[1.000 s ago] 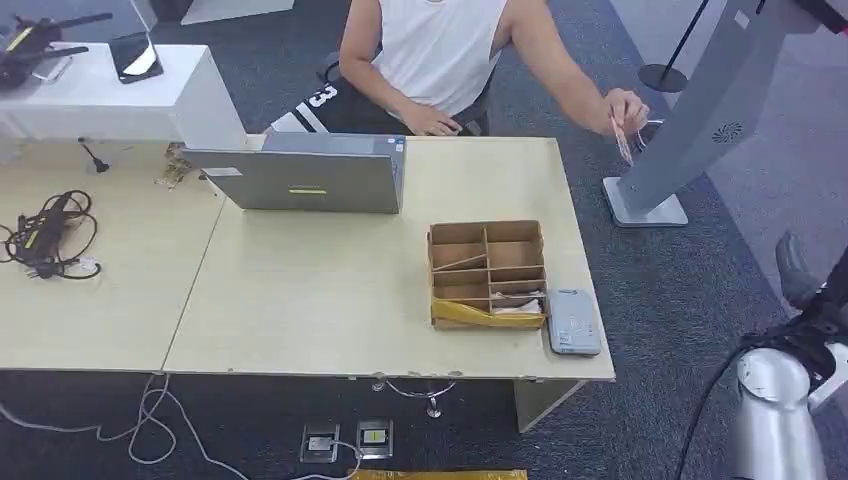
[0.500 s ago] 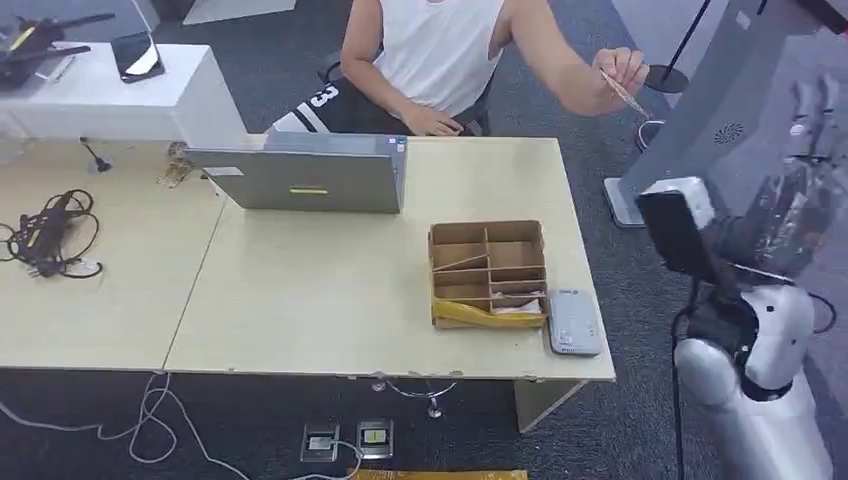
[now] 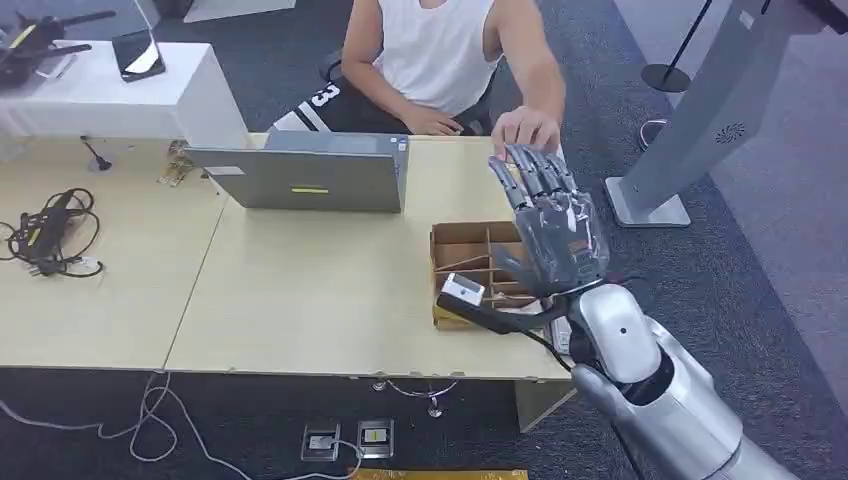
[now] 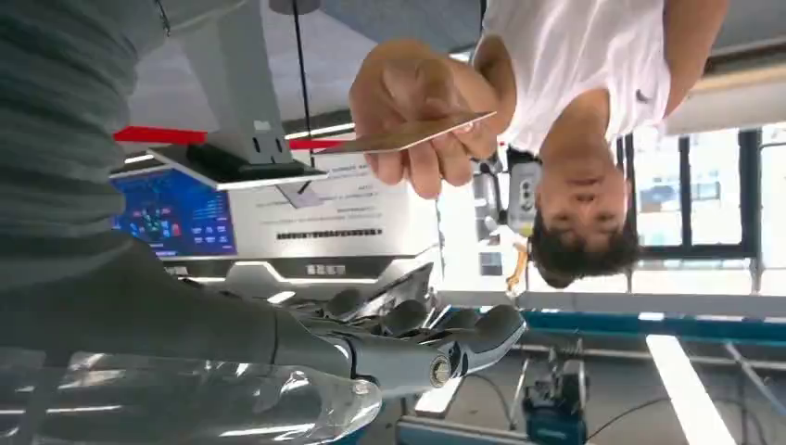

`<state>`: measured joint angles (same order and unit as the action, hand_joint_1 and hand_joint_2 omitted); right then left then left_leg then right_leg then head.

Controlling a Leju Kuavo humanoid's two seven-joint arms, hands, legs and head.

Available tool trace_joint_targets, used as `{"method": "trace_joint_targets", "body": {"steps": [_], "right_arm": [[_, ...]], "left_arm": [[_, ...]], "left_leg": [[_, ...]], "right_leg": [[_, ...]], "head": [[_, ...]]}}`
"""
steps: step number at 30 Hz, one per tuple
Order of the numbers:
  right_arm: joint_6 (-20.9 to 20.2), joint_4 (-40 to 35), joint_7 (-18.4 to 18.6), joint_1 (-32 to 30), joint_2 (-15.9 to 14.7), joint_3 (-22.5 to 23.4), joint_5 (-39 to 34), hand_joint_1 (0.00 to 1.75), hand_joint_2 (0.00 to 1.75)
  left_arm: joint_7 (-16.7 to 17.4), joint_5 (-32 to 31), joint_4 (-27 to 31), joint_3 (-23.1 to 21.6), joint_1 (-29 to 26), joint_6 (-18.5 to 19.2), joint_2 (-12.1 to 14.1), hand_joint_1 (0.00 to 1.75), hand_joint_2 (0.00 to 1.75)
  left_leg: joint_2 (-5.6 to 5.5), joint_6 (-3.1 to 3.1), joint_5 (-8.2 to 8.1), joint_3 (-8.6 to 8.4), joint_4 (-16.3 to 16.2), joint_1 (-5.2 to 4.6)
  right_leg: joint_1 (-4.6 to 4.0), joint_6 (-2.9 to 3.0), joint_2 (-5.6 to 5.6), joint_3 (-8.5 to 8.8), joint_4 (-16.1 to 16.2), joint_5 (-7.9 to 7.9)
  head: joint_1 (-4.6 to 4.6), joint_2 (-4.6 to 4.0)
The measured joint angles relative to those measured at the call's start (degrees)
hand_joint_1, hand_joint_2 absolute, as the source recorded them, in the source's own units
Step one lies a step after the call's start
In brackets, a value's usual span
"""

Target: Pass the card to the sensor for recognition and then transmit it.

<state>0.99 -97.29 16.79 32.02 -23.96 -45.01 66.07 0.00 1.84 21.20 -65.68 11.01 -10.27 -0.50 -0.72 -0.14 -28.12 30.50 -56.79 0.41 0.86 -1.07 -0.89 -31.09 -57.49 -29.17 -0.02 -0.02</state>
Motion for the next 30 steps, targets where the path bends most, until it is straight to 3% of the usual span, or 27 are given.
{"method": "trace_joint_targets", "body": {"steps": [6,15,16,17,18,30], "right_arm": [[-0.40,4.44,0.61,1.86,0.86,-3.58,-1.44,0.00,1.75],[0.63,7.85,4.57,3.37,1.16,-5.11,-3.28,0.02,1.75],[0.85,8.00,4.92,3.50,1.16,-5.11,-3.28,0.16,1.75],[1.15,8.24,5.31,3.63,1.16,-5.11,-3.28,0.54,1.75],[1.38,8.51,5.57,3.77,1.16,-5.11,-3.26,1.75,1.75],[3.06,10.67,7.04,4.04,1.16,-5.00,-3.78,1.75,1.75]], "left_arm": [[0.55,-0.87,0.00,0.02,-0.02,0.00,-0.04,0.00,1.75],[0.74,-1.68,0.00,0.02,-0.02,0.00,-0.28,0.00,1.75],[0.77,-1.75,0.00,0.02,-0.02,0.00,-0.31,0.00,1.75],[0.77,-1.83,0.00,0.02,-0.02,0.00,-0.35,0.00,1.75],[0.77,-1.88,0.00,0.02,-0.02,0.00,-0.37,0.00,1.75],[0.90,-2.99,-0.07,0.07,0.00,0.00,-0.66,0.00,1.75]], "left_leg": [[0.00,0.00,0.00,-0.01,0.00,0.00],[0.01,0.00,0.00,-0.01,0.00,0.00],[0.01,0.00,0.00,-0.01,0.00,0.00],[0.01,0.00,0.00,-0.01,0.00,0.00],[0.01,0.00,0.00,-0.01,0.00,0.00],[0.01,0.00,0.00,-0.02,-0.01,0.00]], "right_leg": [[0.00,0.00,0.01,0.00,0.00,0.00],[0.00,0.00,0.01,-0.01,0.00,0.00],[0.00,0.00,0.02,-0.01,0.00,0.00],[0.00,0.00,0.03,-0.02,0.00,0.00],[0.00,0.00,0.03,-0.02,0.00,0.00],[0.00,0.00,0.03,-0.02,0.00,0.00]], "head": [[0.00,0.00],[0.00,0.00],[0.00,0.00],[0.00,0.00],[0.00,0.00],[0.00,0.00]]}}
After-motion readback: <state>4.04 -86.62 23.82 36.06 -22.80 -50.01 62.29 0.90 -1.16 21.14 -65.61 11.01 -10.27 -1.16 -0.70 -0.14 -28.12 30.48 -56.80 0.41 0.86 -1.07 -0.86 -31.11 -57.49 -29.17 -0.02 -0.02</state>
